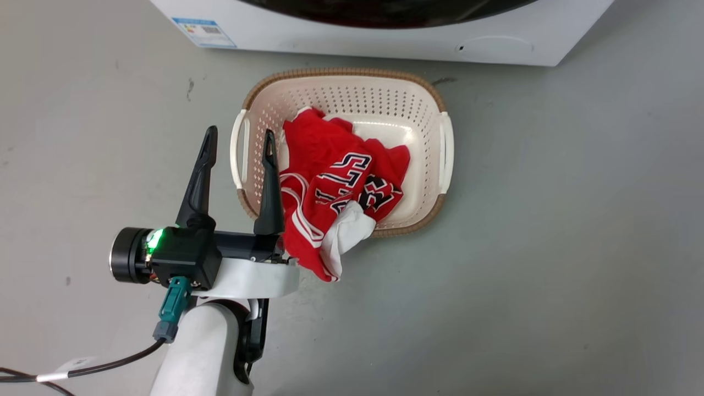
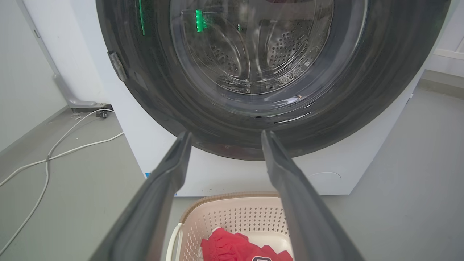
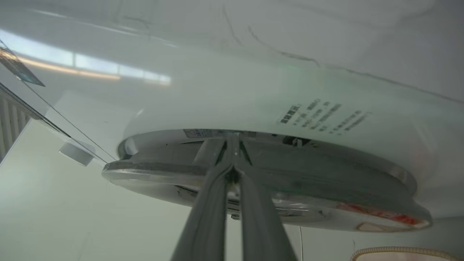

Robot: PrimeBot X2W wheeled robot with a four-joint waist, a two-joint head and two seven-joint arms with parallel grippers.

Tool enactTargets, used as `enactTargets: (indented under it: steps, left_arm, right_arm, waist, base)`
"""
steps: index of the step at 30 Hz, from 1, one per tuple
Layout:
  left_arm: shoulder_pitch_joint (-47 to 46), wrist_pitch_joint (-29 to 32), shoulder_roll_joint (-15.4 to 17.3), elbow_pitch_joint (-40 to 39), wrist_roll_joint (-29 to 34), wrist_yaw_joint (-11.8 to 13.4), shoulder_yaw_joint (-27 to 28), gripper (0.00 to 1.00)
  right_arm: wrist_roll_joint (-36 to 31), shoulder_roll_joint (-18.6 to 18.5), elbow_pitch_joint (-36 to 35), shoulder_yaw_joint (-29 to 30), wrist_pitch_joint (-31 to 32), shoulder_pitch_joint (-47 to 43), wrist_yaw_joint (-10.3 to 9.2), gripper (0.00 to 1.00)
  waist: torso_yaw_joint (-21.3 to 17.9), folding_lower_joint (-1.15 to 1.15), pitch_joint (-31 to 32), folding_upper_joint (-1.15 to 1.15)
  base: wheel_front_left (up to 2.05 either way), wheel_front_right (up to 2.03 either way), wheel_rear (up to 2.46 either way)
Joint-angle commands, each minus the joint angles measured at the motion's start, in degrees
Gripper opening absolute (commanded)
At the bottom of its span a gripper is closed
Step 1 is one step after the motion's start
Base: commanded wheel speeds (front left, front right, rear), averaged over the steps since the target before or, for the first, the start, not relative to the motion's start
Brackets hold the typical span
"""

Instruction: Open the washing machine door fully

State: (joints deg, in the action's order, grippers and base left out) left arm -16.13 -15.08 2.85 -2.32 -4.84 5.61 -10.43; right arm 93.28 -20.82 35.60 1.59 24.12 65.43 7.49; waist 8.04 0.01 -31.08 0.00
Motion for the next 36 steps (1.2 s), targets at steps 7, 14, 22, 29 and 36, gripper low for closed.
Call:
enactTargets:
  steps: [7,14,22,29,36]
  left_arm:
    - [-1.6,-0.1,0.1,0.0,-0.9,0.8,-1.1,1.0]
    - [-2.2,-0.1,0.1,0.2,-1.3,1.2,-1.7,1.0]
    - [-1.2,-0.1,0.1,1.0,-1.1,1.1,-1.3,1.0]
    - [-0.2,-0.1,0.1,1.5,-0.9,0.8,-0.8,1.0]
    - [1.1,-0.1,0.1,1.8,-0.4,0.5,0.0,1.0]
  right_arm:
    - [-3.7,-0.1,5.1,-3.9,1.1,7.4,0.0,0.0]
    - [-5.2,1.0,6.4,-6.3,3.0,9.1,-0.01,0.0]
    - [-5.6,2.2,6.1,-7.8,4.3,5.3,0.0,0.0]
    - [-6.2,2.4,4.3,-9.5,5.9,0.8,0.0,0.0]
    - [-6.2,3.0,2.6,-11.1,7.9,-4.1,0.0,0.0]
  waist:
    - [1.7,-0.01,-2.7,0.0]
    - [2.0,-0.01,-3.5,0.0]
    - [1.1,-0.01,-1.5,0.0]
    - [-0.1,-0.01,1.2,0.0]
    - [-1.0,-0.01,3.4,0.0]
  base:
    - [0.0,0.0,0.0]
    - [0.0,0.0,0.0]
    - [0.0,0.0,0.0]
    - [0.0,0.0,0.0]
    - [0.0,0.0,0.0]
